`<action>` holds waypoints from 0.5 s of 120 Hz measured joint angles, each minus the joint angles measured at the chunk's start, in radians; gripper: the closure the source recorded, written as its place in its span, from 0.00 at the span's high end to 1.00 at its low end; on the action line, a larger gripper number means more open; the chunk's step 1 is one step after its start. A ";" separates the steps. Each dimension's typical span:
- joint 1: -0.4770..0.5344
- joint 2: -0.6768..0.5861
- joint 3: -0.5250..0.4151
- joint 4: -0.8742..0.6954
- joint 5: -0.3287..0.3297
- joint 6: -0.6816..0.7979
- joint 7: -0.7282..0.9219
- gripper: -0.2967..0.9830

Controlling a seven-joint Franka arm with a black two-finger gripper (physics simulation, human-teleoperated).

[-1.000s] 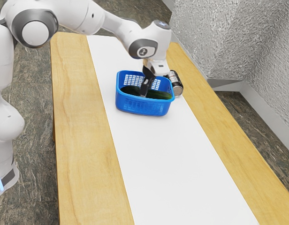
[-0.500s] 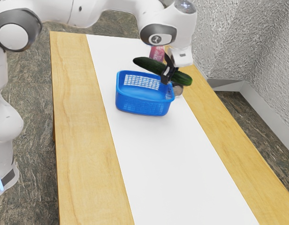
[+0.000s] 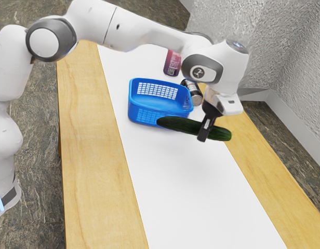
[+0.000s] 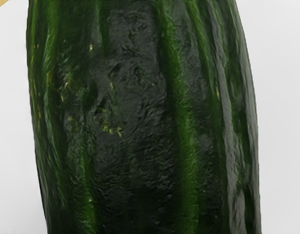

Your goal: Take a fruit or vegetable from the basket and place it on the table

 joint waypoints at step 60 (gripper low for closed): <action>-0.710 -0.212 0.829 0.018 -0.020 -0.009 -0.237 0.74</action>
